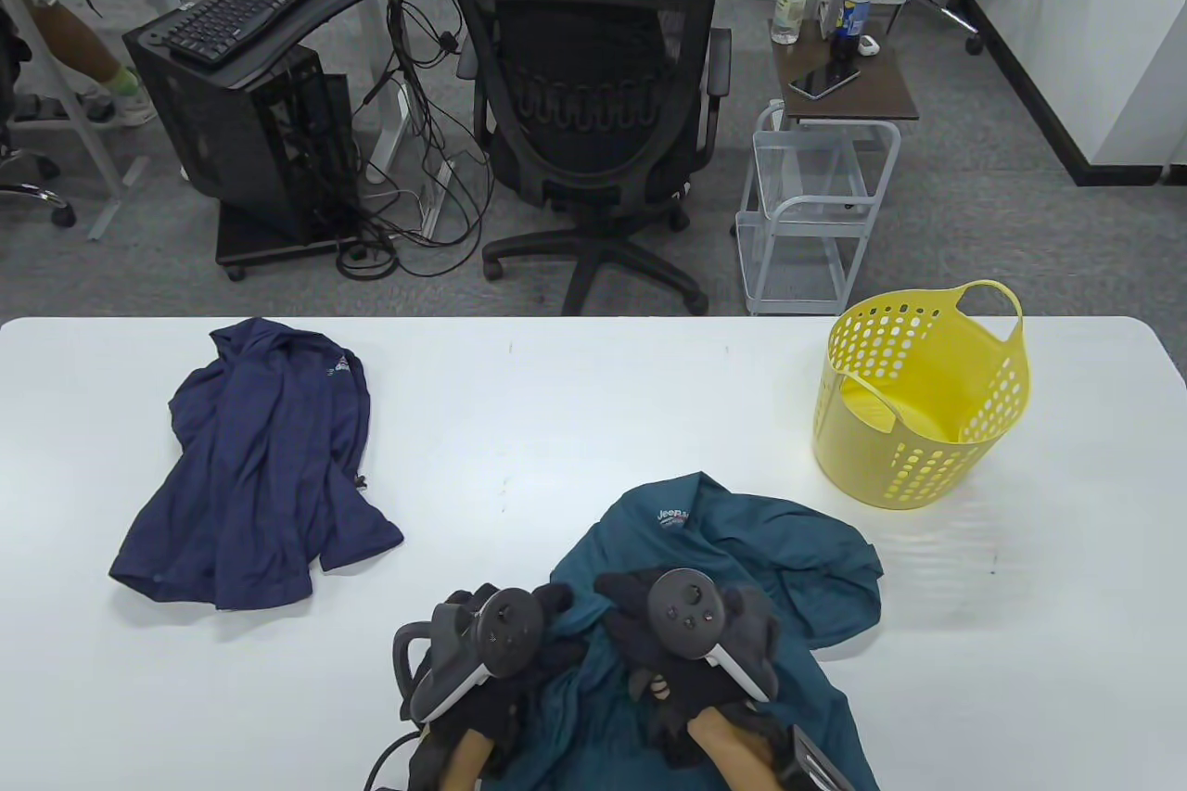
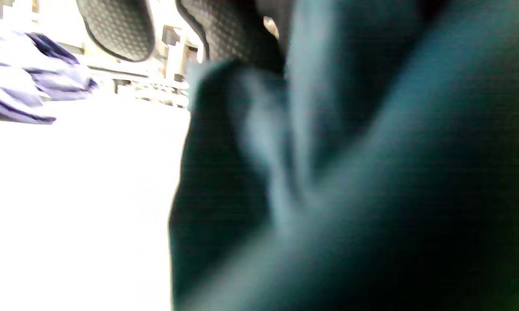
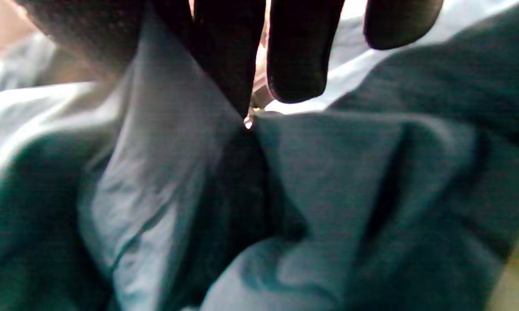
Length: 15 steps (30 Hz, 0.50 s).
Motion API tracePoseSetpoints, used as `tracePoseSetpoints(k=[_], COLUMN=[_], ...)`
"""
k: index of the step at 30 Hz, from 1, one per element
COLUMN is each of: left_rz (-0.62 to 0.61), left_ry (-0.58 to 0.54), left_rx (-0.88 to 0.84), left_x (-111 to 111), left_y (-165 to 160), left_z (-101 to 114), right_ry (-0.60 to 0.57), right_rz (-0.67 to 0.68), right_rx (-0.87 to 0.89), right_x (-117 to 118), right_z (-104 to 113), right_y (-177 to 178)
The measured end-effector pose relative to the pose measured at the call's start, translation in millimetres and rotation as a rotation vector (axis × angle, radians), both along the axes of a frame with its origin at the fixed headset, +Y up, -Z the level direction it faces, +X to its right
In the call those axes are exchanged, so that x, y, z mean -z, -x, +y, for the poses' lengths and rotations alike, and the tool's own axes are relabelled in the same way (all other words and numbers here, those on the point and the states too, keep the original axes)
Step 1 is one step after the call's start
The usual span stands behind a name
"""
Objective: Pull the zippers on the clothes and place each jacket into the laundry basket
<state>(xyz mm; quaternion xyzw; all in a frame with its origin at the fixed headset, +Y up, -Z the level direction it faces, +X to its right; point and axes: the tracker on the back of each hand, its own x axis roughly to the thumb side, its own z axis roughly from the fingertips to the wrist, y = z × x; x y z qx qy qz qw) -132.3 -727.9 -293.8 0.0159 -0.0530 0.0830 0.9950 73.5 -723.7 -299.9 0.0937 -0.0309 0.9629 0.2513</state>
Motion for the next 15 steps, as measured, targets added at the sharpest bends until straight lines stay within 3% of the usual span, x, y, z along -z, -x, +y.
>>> tracePoseSetpoints(k=[3, 6, 10, 13, 15], left_rz=[0.14, 0.245, 0.224, 0.2, 0.192], left_ry=[-0.042, -0.091, -0.003, 0.083, 0.086], left_rx=[0.067, 0.031, -0.222, -0.444, -0.424], left_x=[0, 0, 2, 6, 7], left_y=[5, 13, 22, 28, 30], left_z=[2, 0, -11, -17, -18], right_ry=[-0.01, -0.013, -0.024, 0.032, 0.029], right_rz=[0.059, 0.136, 0.21, 0.244, 0.231], right_rx=[-0.067, -0.141, -0.273, -0.389, -0.403], right_x=[-5, -12, -19, -19, -18], right_z=[3, 3, -6, -18, -23], right_y=[4, 19, 43, 58, 63])
